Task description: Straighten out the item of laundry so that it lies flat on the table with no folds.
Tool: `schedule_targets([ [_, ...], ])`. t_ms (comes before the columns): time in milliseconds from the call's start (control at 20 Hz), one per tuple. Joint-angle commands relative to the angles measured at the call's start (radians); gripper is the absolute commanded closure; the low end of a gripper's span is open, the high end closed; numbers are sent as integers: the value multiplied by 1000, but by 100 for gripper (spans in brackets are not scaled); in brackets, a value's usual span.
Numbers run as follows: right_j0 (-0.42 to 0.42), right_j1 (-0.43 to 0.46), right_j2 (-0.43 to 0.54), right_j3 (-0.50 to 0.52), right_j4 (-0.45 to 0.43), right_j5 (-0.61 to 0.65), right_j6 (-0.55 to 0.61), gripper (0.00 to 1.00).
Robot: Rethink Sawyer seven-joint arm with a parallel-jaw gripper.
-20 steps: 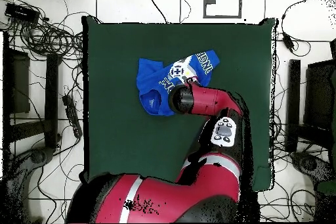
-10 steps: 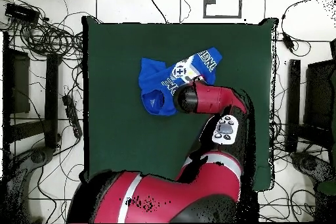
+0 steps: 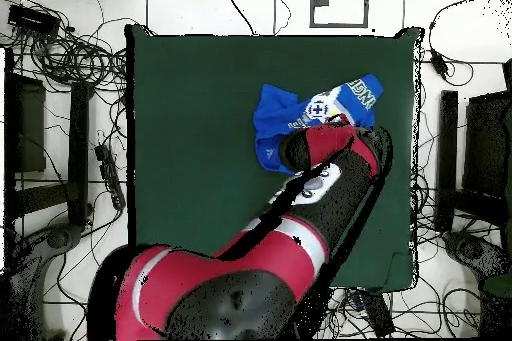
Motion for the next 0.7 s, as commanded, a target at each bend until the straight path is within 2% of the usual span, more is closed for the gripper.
schedule_targets([
  [50, 107, 293, -331, -87, 193, -116, 486, 100],
  [100, 100, 275, -285, -78, 211, -137, 448, 100],
  [150, 106, 288, -306, -76, 235, -143, 447, 100],
  [200, 101, 267, -259, -66, 242, -159, 412, 100],
  [250, 20, 119, 30, -27, 177, -169, 215, 100],
  [300, -23, 59, 149, 0, 152, -157, 124, 100],
  [350, -187, -87, 484, 98, 90, -94, -122, 100],
  [400, -278, -135, 638, 154, 82, -37, -227, 100],
  [450, -373, -176, 780, 211, 89, 72, -343, 100],
  [550, -420, -200, 843, 235, 84, 176, -394, 100],
  [700, -412, -210, 824, 231, 66, 208, -367, 100],
])
